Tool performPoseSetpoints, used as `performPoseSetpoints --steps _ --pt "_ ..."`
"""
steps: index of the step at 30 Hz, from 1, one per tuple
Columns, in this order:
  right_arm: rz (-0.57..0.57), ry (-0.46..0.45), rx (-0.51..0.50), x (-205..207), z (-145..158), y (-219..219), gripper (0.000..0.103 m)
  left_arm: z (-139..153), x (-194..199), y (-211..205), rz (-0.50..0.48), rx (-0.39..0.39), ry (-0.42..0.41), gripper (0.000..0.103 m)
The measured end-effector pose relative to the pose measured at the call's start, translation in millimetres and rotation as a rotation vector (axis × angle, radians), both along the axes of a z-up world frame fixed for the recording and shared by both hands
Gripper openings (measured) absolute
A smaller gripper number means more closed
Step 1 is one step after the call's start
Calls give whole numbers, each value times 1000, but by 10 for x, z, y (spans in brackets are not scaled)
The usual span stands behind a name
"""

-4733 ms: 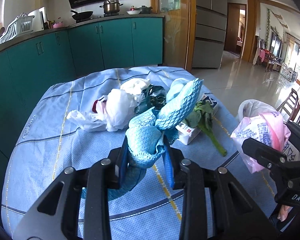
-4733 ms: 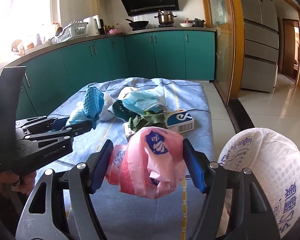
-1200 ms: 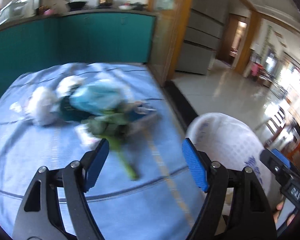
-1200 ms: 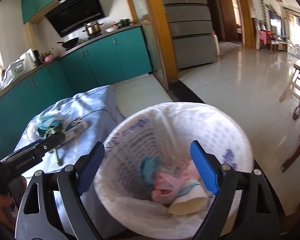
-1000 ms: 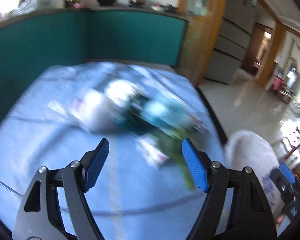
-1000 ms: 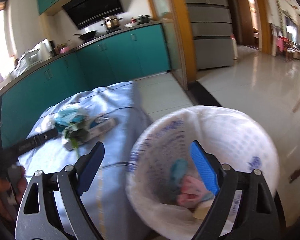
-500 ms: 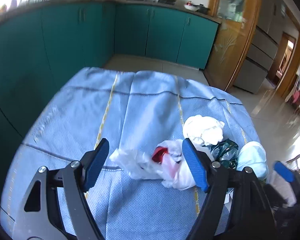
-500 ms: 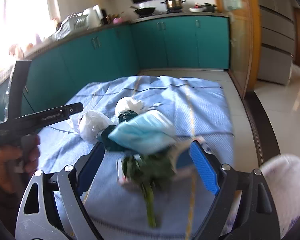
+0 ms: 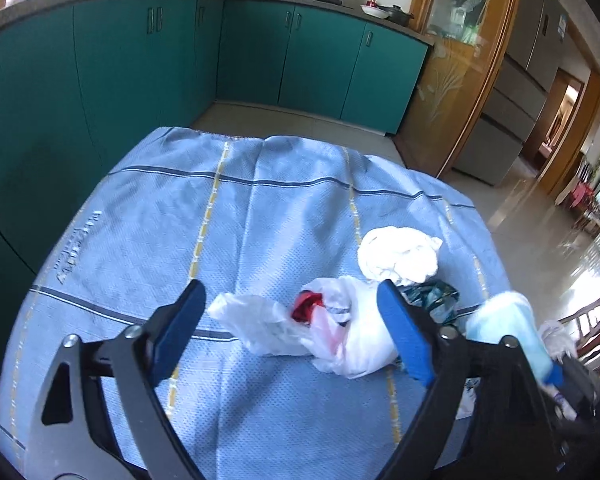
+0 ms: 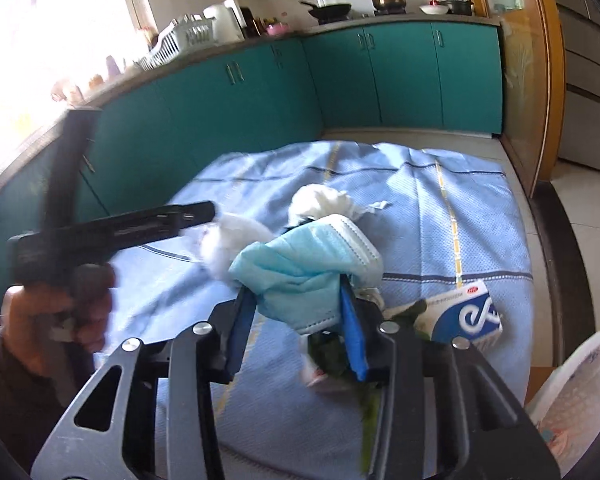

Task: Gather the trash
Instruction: 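Move the right tool to the blue face mask while the left tool approaches the white plastic bag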

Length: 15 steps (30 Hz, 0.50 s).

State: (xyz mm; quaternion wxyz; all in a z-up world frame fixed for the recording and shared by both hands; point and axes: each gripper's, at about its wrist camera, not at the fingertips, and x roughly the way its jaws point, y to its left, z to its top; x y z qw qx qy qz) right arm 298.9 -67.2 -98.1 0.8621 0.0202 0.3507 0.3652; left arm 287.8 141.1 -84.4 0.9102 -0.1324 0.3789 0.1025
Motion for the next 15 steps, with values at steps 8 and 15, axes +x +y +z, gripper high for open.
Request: performPoseSetpoints --steps 8,15 --pt "82 10 -42 -482 60 -156 40 -186 139 -144 -40 19 49 83" --pt "31 -8 -139 -516 -77 -189 86 -263 92 -241 -94 -10 71 45"
